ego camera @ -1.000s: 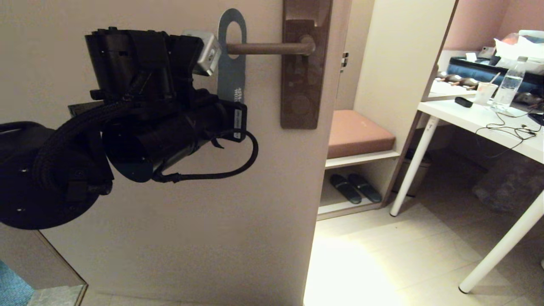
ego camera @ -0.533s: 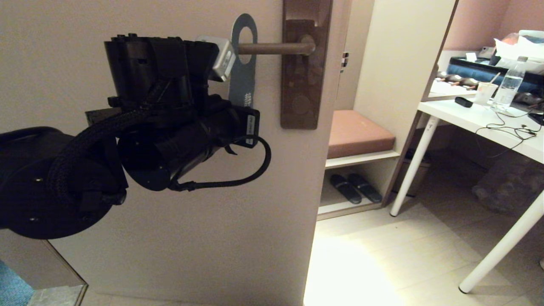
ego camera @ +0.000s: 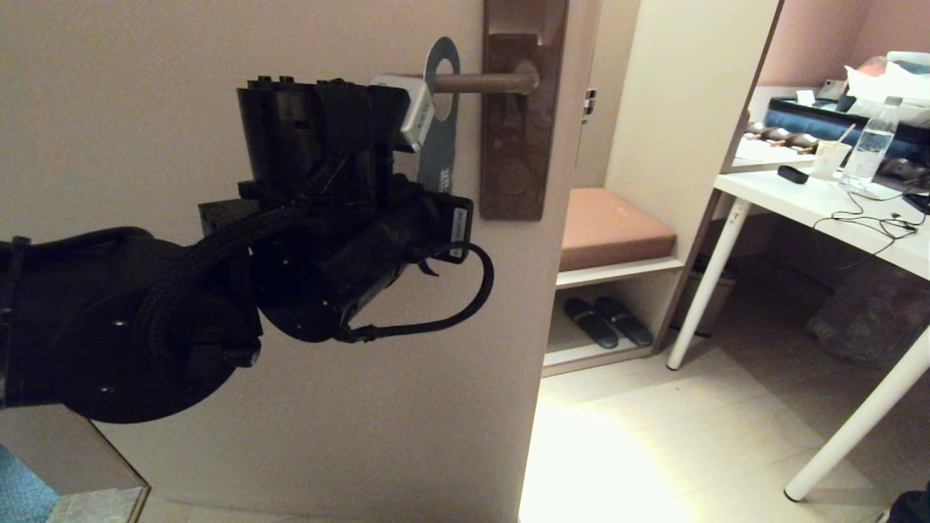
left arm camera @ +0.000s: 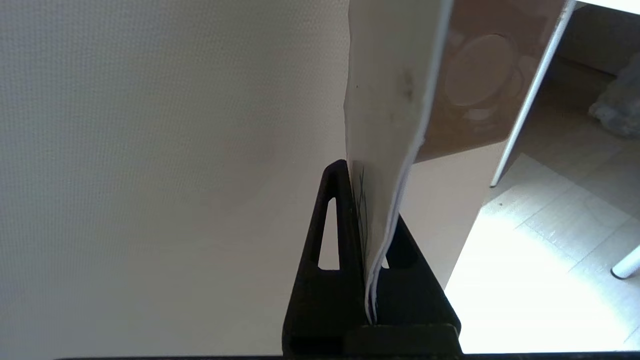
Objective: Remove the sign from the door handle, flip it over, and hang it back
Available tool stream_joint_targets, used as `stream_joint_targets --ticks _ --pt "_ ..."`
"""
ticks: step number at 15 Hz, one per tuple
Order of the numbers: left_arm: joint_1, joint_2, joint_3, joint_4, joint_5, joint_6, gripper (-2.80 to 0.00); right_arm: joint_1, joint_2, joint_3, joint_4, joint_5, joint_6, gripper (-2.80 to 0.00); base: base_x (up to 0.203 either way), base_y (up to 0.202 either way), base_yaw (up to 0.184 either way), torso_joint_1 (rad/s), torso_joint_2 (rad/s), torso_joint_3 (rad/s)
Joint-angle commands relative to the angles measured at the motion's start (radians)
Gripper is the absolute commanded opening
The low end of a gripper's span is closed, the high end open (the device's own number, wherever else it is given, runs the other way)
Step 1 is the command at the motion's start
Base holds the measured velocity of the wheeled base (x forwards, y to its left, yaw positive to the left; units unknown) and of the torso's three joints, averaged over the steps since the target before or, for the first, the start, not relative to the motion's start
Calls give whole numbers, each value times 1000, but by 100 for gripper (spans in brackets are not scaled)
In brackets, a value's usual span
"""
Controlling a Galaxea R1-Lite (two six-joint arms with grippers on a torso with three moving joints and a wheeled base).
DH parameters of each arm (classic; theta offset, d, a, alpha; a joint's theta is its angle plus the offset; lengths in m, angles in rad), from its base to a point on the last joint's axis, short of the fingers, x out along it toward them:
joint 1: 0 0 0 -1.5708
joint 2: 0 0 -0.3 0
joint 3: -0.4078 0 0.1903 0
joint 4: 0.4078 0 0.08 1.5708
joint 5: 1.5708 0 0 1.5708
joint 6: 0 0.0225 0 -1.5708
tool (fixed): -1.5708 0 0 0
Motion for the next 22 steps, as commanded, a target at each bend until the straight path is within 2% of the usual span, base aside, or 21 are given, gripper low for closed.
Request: stream_joint_targets --ticks 1,8,22 --pt "-15 23 -17 -3 11 -1 -280 0 1 0 -1 0 1 -280 0 0 0 0 0 0" --pt "-78 50 -49 -3 52 -3 -280 0 1 -1 1 0 1 -280 0 0 0 0 0 0" --pt "-110 69 -48 -3 84 -29 -280 0 1 0 0 0 1 -280 0 0 0 0 0 0"
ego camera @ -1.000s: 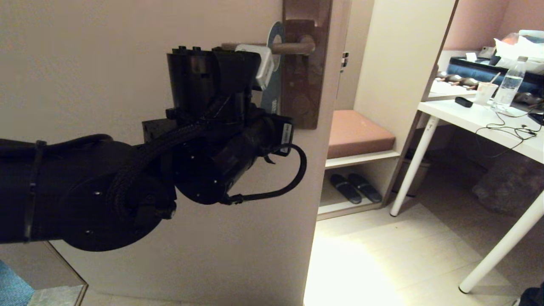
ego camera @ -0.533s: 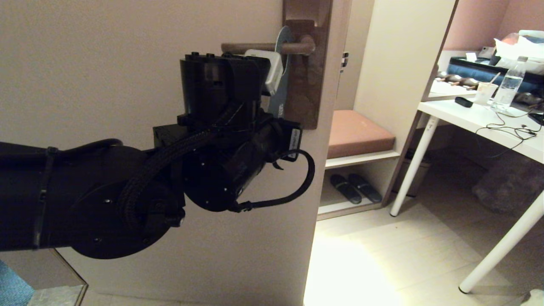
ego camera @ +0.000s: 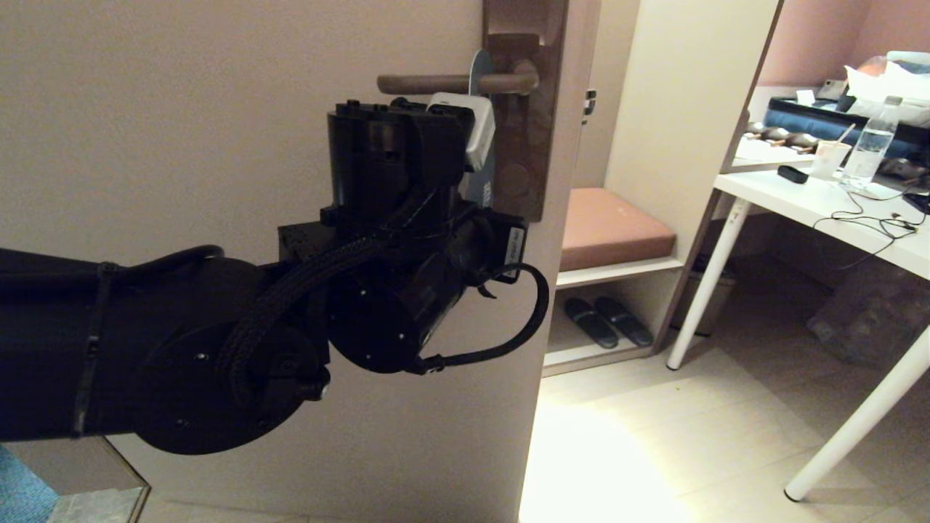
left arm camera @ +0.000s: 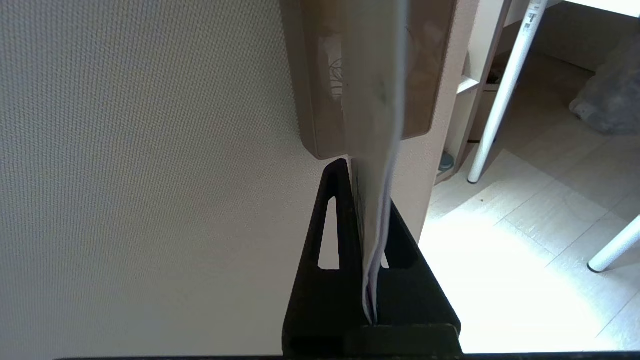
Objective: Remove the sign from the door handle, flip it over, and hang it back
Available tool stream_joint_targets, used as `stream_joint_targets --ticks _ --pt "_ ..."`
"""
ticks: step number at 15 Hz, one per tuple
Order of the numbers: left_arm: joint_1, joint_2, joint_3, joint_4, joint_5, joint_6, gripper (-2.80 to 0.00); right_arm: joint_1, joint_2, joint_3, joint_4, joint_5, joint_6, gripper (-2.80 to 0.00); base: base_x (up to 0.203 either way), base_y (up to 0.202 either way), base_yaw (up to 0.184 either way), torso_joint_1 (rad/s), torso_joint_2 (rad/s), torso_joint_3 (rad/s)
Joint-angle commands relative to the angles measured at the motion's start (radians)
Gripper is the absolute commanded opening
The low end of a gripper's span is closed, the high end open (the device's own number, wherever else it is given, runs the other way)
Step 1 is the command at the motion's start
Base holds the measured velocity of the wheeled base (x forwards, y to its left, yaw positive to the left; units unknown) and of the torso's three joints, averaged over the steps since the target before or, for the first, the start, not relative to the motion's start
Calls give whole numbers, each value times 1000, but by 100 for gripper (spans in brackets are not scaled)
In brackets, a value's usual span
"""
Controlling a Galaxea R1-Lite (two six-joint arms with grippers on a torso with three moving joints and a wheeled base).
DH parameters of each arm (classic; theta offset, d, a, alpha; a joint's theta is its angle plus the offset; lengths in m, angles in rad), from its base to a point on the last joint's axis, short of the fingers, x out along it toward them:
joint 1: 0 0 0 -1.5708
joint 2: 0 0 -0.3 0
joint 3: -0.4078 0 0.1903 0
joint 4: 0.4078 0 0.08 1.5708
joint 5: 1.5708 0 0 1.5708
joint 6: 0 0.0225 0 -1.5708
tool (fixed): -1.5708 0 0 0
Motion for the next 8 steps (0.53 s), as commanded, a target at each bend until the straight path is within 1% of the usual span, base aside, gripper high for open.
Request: stream_joint_targets --ticks 1,5,6,8 --pt "-1 1 0 -1 3 0 -280 0 1 0 1 0 0 -280 0 0 0 0 0 0" --pt "-1 1 2 -1 3 -2 -280 0 1 1 0 0 0 -280 0 0 0 0 0 0" --pt "-1 1 3 -1 3 -2 0 0 1 0 0 0 0 -280 0 0 0 0 0 0" --pt "-1 1 3 -3 1 -5 0 0 1 0 1 0 0 -280 0 0 0 0 0 0"
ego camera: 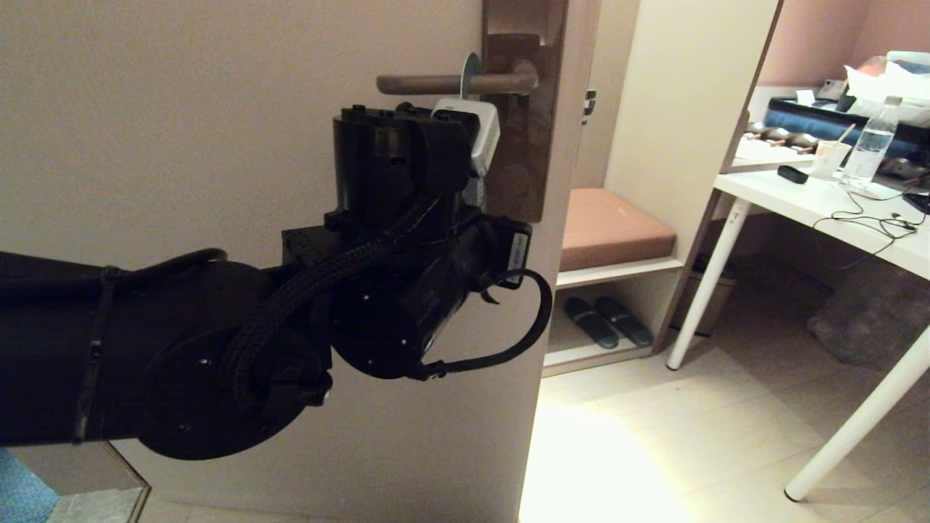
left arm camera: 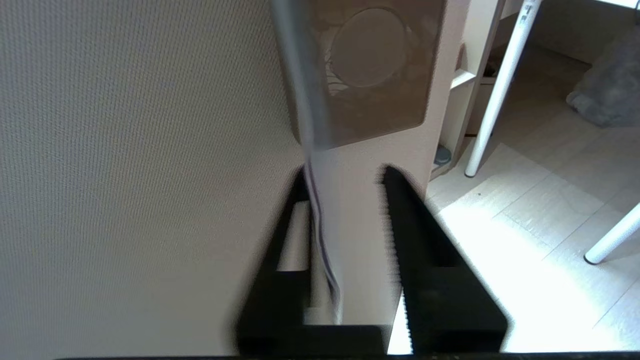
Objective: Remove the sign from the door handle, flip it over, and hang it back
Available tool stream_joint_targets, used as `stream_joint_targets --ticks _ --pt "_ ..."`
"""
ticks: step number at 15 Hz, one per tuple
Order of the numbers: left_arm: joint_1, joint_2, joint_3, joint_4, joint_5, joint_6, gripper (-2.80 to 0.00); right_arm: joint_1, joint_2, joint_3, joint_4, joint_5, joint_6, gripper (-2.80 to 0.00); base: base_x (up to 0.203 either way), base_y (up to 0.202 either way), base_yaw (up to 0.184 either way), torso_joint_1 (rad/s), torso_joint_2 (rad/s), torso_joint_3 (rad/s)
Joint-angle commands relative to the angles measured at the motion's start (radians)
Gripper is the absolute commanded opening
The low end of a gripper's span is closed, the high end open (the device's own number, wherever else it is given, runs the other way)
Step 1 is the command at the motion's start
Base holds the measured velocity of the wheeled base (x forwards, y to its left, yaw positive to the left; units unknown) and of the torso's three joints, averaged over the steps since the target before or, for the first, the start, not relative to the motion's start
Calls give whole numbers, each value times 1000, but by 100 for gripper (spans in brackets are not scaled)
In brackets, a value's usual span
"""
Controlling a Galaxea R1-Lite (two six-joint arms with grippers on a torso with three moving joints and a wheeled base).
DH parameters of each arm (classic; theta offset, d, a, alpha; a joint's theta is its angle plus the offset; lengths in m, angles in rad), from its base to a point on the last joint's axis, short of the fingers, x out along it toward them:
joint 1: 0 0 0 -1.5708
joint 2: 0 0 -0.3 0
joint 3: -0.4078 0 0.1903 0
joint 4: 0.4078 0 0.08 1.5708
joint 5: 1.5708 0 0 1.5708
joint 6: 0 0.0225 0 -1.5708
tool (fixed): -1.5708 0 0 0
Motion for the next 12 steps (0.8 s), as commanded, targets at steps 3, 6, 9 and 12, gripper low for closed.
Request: stream_joint_targets --ticks 3,6,9,12 --pt "0 0 1 -4 4 -17 0 0 1 -1 1 0 0 -280 0 0 0 0 0 0" --pt "0 -4 1 -4 5 -20 0 0 1 0 1 0 0 -280 0 0 0 0 0 0" --pt "1 -19 3 -4 5 -22 0 0 1 0 0 0 0 -280 0 0 0 0 0 0" --pt "1 -47 18 -4 4 -23 0 0 1 1 1 0 0 -280 0 0 0 0 0 0"
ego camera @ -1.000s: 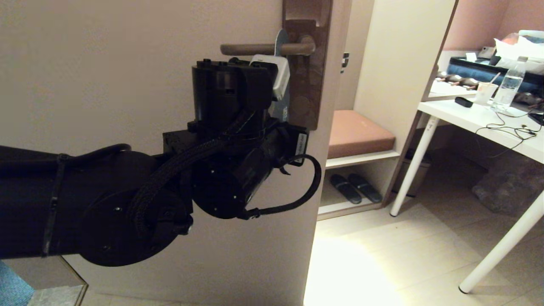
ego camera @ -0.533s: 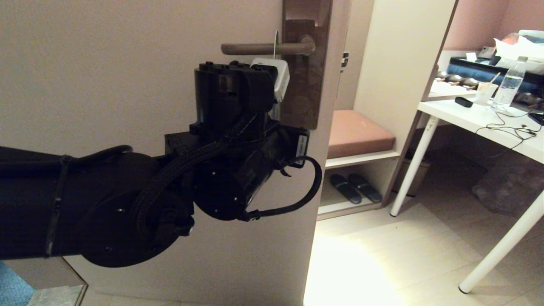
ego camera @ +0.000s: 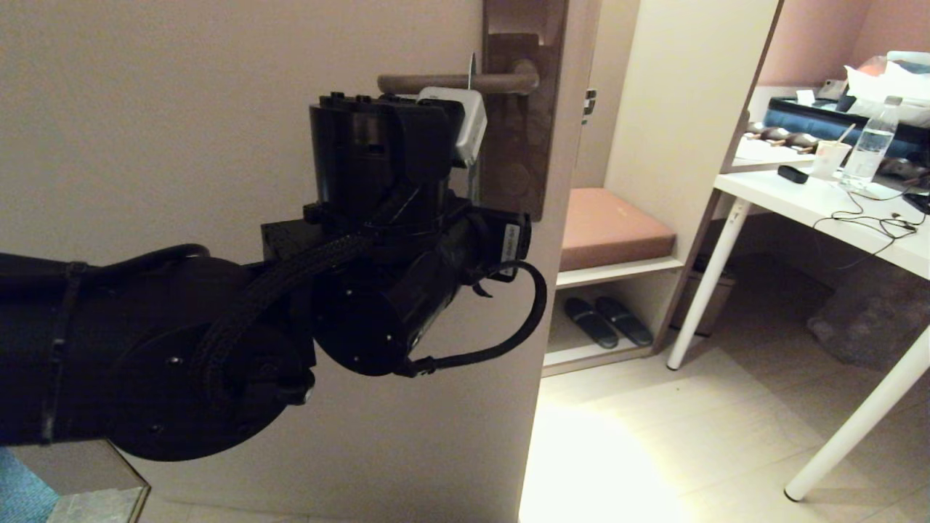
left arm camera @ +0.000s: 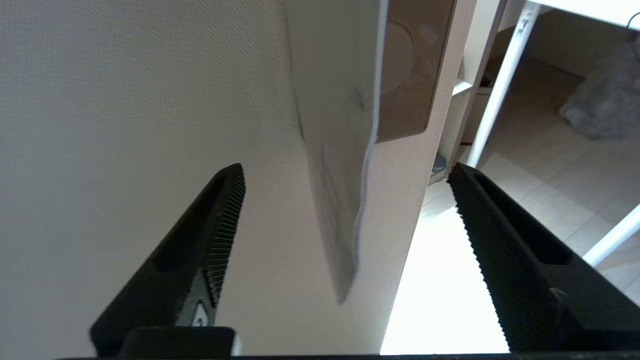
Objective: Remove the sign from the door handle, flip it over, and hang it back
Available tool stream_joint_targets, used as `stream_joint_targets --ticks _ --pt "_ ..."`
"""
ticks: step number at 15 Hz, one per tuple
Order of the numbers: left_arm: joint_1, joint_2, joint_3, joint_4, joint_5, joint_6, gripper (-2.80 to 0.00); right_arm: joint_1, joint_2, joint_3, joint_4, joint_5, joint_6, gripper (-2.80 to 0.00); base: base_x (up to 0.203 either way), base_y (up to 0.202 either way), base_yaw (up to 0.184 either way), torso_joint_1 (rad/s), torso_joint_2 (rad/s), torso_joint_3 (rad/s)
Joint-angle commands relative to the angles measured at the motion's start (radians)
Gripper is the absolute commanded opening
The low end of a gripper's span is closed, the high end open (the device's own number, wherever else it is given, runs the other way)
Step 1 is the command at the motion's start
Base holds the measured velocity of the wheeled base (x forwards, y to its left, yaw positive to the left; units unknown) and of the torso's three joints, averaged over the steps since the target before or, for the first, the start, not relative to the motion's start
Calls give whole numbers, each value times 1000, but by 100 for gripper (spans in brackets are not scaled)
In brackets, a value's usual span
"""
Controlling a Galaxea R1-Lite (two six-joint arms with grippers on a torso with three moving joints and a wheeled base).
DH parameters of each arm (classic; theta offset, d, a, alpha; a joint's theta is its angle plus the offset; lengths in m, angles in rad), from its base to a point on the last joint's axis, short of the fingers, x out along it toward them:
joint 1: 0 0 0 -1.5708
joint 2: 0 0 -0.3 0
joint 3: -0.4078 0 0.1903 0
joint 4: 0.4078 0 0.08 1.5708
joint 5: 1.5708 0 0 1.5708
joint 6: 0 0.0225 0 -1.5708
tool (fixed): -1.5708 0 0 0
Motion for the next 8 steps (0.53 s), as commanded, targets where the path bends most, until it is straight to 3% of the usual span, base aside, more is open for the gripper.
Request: stream_joint_targets --ticks 1,8 --pt "-1 -37 16 -3 3 -1 0 0 1 0 0 0 1 -280 0 0 0 0 0 0" --pt "2 -212 206 -3 0 0 0 0 1 1 0 0 1 -280 0 0 0 0 0 0"
